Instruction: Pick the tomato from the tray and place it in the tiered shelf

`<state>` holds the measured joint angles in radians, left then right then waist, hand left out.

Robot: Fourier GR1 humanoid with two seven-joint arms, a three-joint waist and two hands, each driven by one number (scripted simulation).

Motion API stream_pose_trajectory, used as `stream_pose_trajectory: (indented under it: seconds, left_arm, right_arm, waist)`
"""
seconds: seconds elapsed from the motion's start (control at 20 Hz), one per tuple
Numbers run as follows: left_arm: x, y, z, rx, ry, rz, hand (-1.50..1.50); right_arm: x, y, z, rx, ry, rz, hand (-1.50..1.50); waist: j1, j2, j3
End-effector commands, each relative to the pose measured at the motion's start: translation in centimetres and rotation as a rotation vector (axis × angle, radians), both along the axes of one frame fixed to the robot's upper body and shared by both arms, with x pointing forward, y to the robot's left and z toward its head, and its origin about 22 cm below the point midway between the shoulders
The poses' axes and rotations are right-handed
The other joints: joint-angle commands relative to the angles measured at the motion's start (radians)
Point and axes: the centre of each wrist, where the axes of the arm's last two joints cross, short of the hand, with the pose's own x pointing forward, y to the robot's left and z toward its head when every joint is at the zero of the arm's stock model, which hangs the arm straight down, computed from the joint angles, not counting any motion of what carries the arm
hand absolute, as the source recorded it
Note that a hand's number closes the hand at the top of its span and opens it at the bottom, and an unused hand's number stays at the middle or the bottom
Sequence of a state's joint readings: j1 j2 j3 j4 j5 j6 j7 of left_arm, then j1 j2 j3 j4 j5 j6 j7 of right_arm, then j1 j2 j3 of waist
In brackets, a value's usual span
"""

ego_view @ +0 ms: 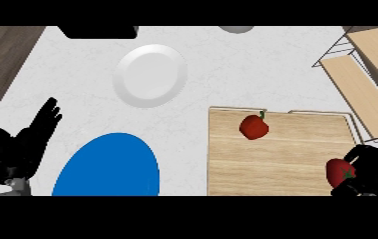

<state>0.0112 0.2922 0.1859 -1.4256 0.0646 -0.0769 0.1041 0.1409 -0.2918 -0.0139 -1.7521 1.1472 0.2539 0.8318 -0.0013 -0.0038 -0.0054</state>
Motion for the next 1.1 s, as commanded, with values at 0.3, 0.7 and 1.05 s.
stream_pose_trajectory:
  seconds: [0.3,0.7,1.05]
  left_arm:
    - [1.9,-2.2,-0.1,0.013,-0.027,-0.057,0.0]
    - [0.5,-0.6,-0.5,0.001,-0.003,-0.014,0.0]
    - [-0.3,-0.6,-0.5,-0.022,0.001,-0.022,0.0]
  right_arm:
    - [13.5,6.9,6.6,0.068,-0.305,-0.241,1.5]
    - [16.4,9.5,12.9,0.133,-0.543,-0.301,1.5]
    - [15.1,12.1,20.2,0.173,-0.802,-0.328,1.5]
  waist:
    - [0.058,0.02,0.005]
    - [0.018,0.004,0.005]
    - [0.01,-0.001,0.004]
